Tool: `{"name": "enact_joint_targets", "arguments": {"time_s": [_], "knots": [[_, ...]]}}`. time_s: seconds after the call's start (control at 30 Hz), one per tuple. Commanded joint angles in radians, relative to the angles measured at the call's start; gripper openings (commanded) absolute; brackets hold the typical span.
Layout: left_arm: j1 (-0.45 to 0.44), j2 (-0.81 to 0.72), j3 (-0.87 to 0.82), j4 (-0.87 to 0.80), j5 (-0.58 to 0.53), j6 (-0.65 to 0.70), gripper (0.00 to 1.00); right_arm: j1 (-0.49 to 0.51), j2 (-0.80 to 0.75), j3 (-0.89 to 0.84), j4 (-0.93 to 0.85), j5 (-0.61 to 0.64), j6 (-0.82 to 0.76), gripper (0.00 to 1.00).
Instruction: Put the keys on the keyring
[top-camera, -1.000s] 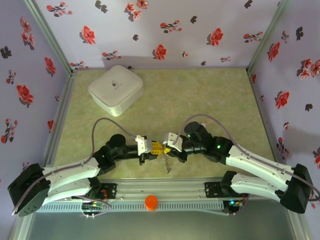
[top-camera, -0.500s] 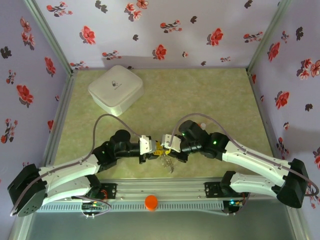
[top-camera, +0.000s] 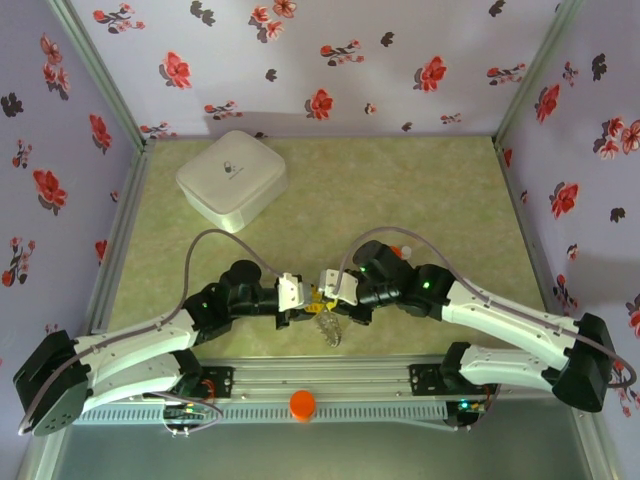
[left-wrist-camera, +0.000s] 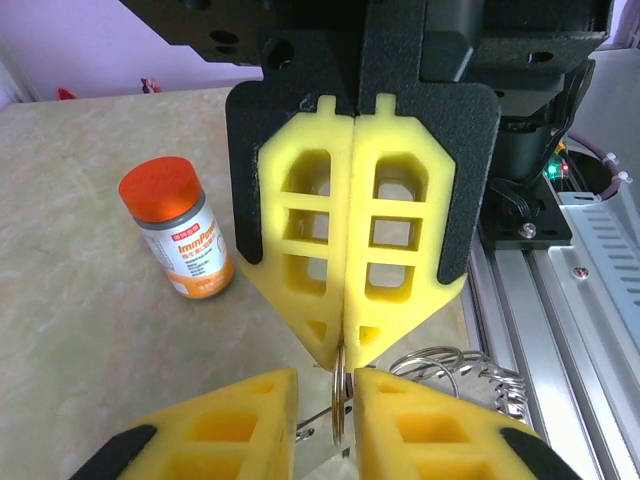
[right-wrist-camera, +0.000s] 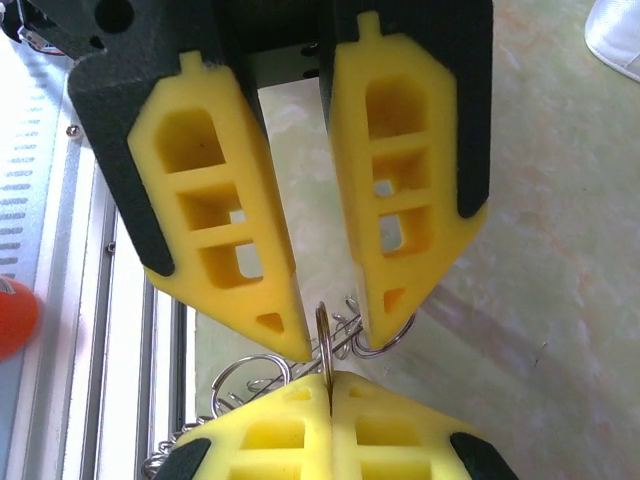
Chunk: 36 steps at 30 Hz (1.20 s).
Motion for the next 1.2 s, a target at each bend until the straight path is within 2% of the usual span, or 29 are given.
{"name": "enact_joint_targets", "arguments": {"time_s": [0.0, 0.37, 0.43, 0.53, 0.6, 0.9, 1.17], "knots": [[-0.006, -0.001, 0.012, -0.033, -0.002, 0.031, 0.19, 0.01, 0.0, 0.034, 0.045, 0.001, 0.0, 0.0], [-0.006, -0.004, 0.022, -0.05, 0.0, 0.053, 0.0, 0.013, -0.025, 0.014, 0.084, -0.013, 0.018, 0.0], [-0.005, -0.01, 0.018, -0.045, 0.002, 0.051, 0.0, 0.013, -0.041, -0.002, 0.091, -0.006, 0.017, 0.01], [-0.006, -0.028, 0.0, -0.008, 0.002, 0.037, 0.0, 0.005, -0.073, -0.038, 0.106, 0.005, 0.021, 0.17], [-0.006, -0.046, -0.023, 0.029, -0.001, 0.026, 0.0, -0.008, -0.098, -0.072, 0.124, -0.005, 0.029, 0.22], [-0.004, -0.065, -0.083, 0.171, -0.012, -0.031, 0.0, -0.043, -0.101, -0.114, 0.158, -0.063, 0.062, 0.2], [-0.004, -0.062, -0.093, 0.212, -0.013, -0.047, 0.0, -0.042, -0.068, -0.109, 0.142, -0.068, 0.05, 0.19]]}}
